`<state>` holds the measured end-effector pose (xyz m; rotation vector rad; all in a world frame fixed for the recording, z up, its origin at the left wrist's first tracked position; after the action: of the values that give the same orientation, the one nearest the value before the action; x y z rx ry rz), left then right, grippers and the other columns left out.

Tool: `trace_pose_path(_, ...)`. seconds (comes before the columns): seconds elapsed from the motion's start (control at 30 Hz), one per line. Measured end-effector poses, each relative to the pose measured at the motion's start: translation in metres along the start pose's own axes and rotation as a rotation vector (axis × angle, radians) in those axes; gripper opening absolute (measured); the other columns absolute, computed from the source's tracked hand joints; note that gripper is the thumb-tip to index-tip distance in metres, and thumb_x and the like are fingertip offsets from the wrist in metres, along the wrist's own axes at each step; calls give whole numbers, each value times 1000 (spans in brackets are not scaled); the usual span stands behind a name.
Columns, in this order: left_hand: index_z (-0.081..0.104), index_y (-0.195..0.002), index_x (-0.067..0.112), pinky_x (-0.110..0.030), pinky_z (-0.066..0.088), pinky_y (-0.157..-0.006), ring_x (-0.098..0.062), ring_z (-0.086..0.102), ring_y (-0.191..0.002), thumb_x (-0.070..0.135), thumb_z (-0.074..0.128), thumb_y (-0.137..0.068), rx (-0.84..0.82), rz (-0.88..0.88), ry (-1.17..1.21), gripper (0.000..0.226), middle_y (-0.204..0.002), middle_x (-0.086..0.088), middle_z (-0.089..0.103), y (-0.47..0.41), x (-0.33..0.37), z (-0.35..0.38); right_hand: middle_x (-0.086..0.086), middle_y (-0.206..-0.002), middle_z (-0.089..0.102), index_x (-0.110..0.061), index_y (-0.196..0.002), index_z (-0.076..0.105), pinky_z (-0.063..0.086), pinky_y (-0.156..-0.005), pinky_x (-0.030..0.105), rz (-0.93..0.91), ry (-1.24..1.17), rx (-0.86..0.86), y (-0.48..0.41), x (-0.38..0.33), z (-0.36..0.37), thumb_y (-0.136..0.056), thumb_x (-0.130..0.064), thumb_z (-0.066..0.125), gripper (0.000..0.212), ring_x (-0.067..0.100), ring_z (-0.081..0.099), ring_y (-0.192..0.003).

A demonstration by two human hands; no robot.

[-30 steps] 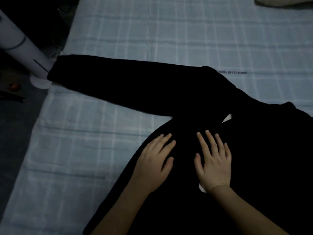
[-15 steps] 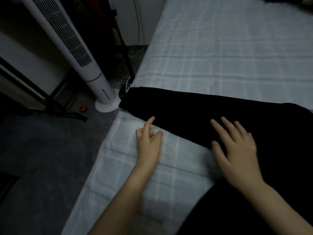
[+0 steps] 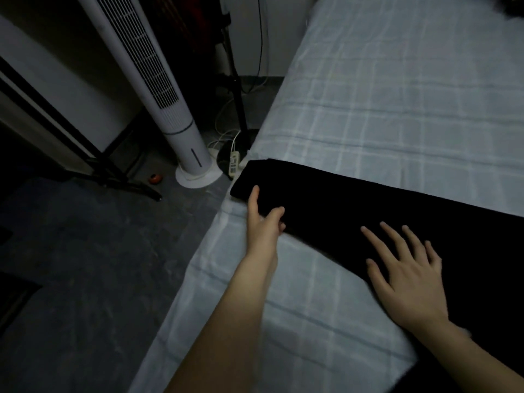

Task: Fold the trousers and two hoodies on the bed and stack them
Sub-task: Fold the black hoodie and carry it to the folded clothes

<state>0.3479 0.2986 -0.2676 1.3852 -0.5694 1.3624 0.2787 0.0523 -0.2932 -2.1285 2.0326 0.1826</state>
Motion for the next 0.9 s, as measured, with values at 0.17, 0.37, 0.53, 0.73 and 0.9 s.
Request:
trace_pose_path(0.17,44,-138,47,-18,46,-56,-1,62,-72,-8,57,-88,-127,69,-25,75,-129,13,57,13,5,-3,0,-152,46,-41,-149,40,23,-115,54,4,-8,-23,0,3,1,-90,-55,30,61,31,32,-144)
trace_pose_path(0.37,44,-139,48,-16,47,-60,-10,61,-115,-9,58,-86,-369,150,-83,79,-142,19,49,77,22,16,-9,-157,36,-42,-151,33,13,-122,40,112,-460,-53,-3,7,-31,-103,-42,45,49,16,25,-149)
trace_pose_path(0.53,43,-144,39,-28,51,-86,-5,63,-112,-6,60,-82,-706,144,-156,78,-140,24,52,161,28,64,-13,-156,37,-44,-148,34,27,-118,22,40,-1230,103,42,-1,-120,-103,-30,49,50,-8,33,-139)
trace_pose_path(0.73,37,-147,38,-23,51,-92,-14,57,-125,-8,52,-89,-1101,39,-164,76,-140,20,54,265,12,137,-17,-157,35,-35,-152,35,24,-122,39,68,-1125,200,120,62,-185,-104,-24,49,52,-2,28,-145)
trace_pose_path(0.9,39,-144,47,-48,40,-79,-35,45,-76,3,61,-86,-1259,-30,-269,77,-112,-17,47,345,-25,186,-33,-154,30,-51,-148,31,21,-122,43,209,-960,300,213,139,-209,-96,-42,49,56,-3,20,-146)
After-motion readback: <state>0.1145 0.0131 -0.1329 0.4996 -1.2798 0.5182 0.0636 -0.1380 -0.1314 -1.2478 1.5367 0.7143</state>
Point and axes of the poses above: each hand's wrist, its own y-axis away from the middle knuckle, its own z-axis out of the palm, x = y × z, the point moved 3 cm from there along -y, towards the middle knuckle
